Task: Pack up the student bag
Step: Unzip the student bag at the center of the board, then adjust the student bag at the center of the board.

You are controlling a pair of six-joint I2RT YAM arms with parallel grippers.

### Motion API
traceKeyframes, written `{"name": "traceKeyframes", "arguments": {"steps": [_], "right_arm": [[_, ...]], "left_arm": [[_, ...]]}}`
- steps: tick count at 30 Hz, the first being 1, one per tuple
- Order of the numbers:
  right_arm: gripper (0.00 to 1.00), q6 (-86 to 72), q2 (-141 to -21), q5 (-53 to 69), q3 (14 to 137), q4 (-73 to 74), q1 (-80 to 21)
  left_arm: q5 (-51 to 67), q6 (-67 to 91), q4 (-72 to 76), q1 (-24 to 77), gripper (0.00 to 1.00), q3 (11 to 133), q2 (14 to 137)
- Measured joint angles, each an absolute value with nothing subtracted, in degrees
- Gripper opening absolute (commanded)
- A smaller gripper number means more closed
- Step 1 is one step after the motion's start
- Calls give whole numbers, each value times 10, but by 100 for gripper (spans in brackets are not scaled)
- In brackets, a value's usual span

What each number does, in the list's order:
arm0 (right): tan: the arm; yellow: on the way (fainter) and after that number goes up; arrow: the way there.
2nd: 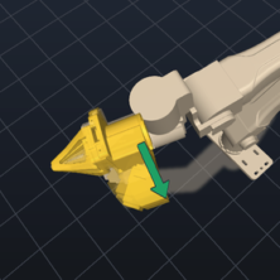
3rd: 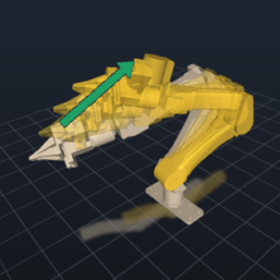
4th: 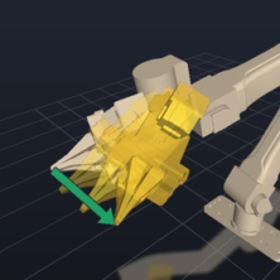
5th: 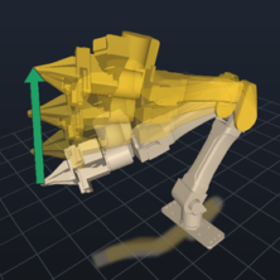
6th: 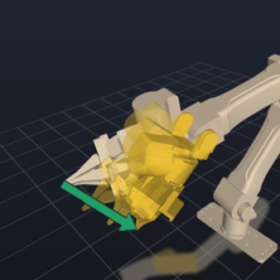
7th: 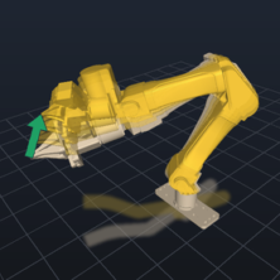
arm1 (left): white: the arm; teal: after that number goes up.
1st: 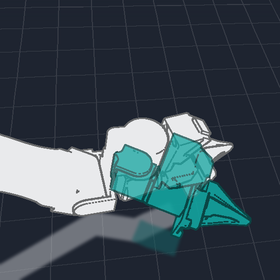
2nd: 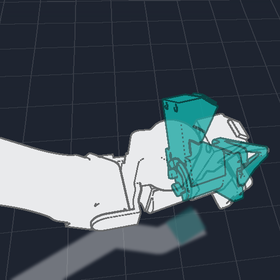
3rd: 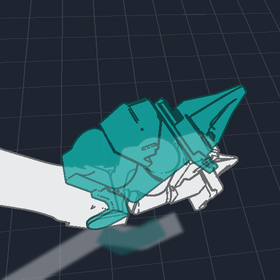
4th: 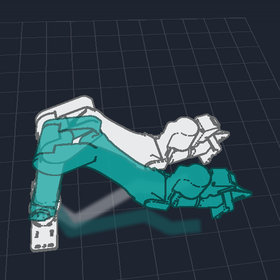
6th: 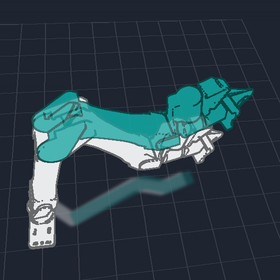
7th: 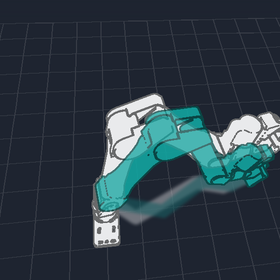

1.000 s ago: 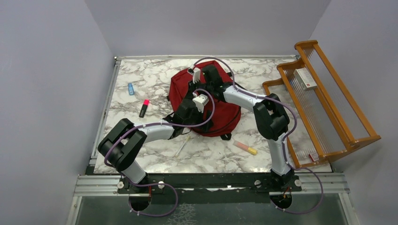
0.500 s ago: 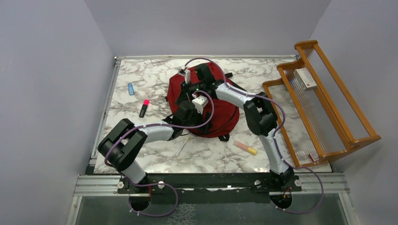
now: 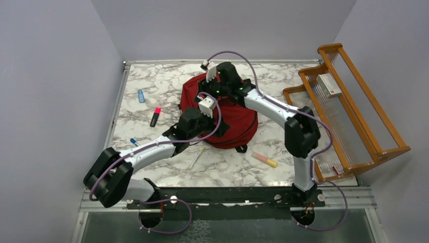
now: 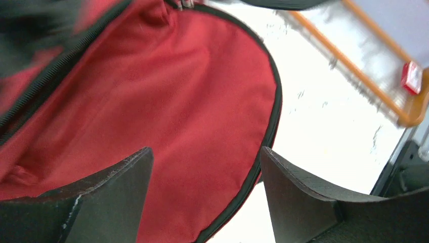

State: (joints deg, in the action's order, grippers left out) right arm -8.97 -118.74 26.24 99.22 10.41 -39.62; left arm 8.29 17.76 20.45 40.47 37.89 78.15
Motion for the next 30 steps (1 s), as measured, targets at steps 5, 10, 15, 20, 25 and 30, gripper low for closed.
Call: {"name": "traceKeyframes", "arguments": {"steps": [5,10,15,20,25,30], "right_arm": [[59,-90,-1050,118,894,58,-388],[60,-100,-978,4,811,39,-377],[62,-139,-972,-65,764,66,-374],[66,-229,-972,-95,753,119,-374],[67,-353,-976,-93,753,136,-374],[67,-476,-996,-76,753,133,-374]], "left_arm": [[71,204,188,380,79,380,712],[40,223,147,329,80,395,695],[28,215,109,296,82,430,720],[34,164,72,286,83,497,792],[33,81,23,283,84,573,860],[33,5,-13,281,84,619,888]]}}
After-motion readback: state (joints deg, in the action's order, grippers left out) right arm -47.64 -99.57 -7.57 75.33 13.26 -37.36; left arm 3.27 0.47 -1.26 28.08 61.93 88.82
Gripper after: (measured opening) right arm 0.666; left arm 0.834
